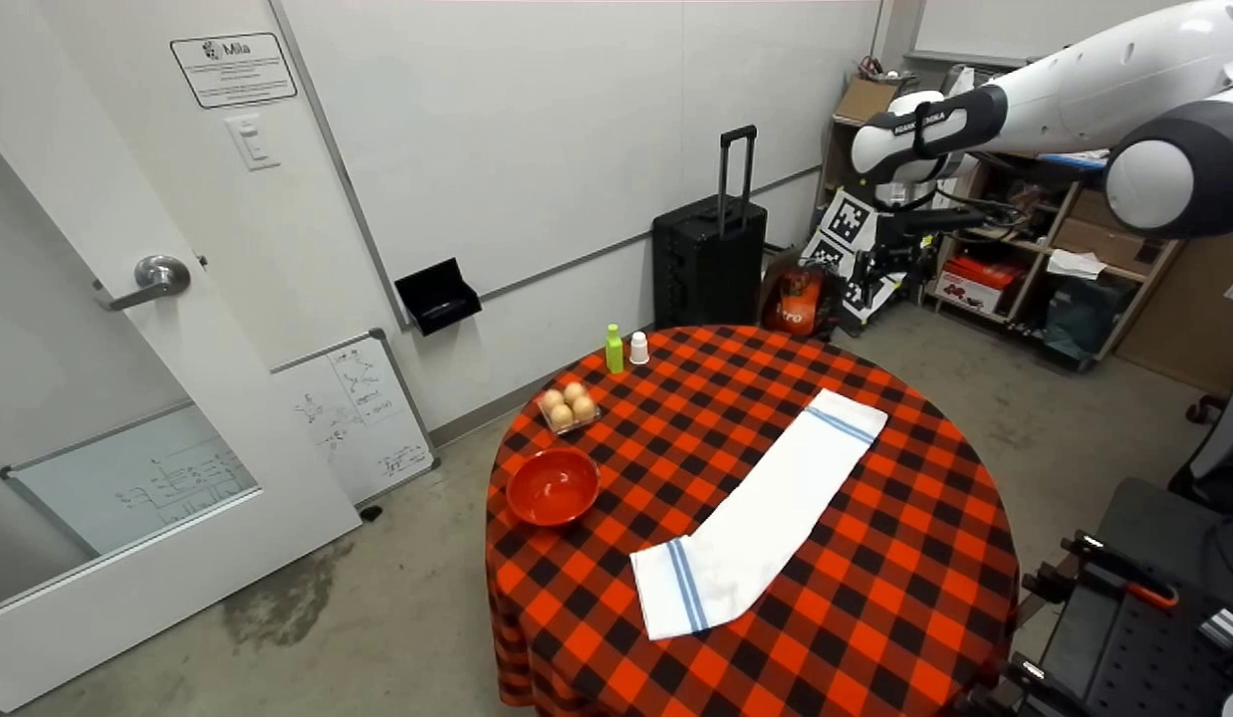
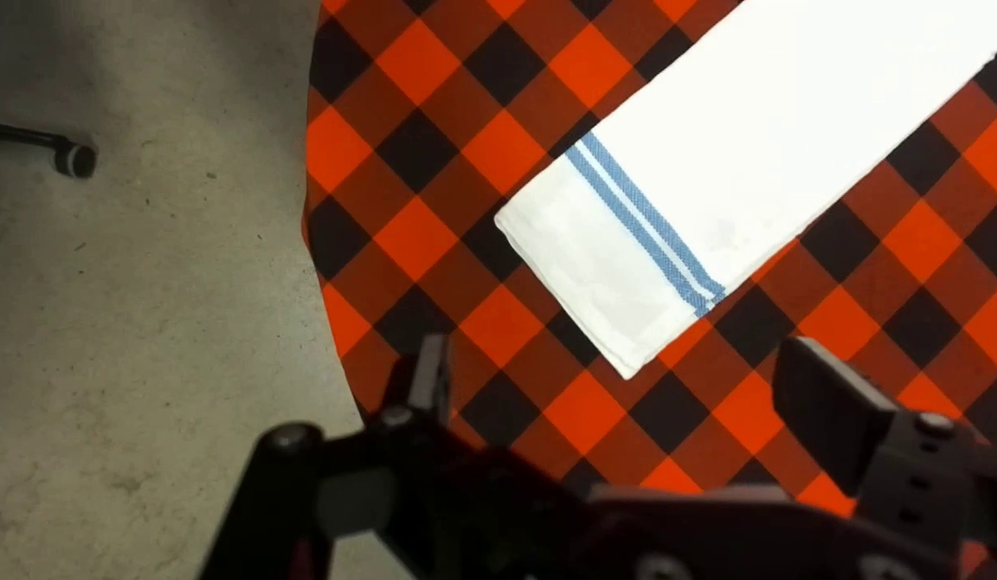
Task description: Fold the cloth
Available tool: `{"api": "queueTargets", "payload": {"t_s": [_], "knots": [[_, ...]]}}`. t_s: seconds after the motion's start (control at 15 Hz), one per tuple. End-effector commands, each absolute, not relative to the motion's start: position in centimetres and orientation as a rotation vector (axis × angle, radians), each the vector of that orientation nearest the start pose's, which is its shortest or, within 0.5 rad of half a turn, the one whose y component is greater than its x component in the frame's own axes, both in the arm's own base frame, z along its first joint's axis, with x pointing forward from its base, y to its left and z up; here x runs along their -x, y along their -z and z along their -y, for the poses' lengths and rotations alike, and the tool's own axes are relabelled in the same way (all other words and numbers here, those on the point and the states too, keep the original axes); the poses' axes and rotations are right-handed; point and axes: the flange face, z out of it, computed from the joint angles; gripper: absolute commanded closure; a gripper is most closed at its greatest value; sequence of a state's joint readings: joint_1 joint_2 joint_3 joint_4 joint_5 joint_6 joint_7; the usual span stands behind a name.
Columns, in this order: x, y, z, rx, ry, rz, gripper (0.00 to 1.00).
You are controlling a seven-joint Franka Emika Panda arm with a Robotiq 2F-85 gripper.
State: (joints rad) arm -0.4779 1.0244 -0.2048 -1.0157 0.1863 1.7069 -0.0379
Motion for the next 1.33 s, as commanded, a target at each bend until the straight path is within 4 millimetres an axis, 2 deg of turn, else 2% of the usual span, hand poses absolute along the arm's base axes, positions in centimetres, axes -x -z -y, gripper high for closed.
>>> {"api": "queueTargets", "payload": {"t_s": [0.0,0.2,0.8,1.07,1.27], "knots": [[-62.4,-19.2,41.6,2.818,-0.513,-0.939,0.0],[-62.5,-17.9,41.1,2.799,-0.547,-0.9,0.0],[-63.6,-16.5,39.8,2.727,-0.524,-0.774,0.0],[-64.5,-14.4,38.3,2.728,-0.532,-0.734,0.0],[-64.4,-12.4,37.9,2.726,-0.553,-0.714,0.0]]}}
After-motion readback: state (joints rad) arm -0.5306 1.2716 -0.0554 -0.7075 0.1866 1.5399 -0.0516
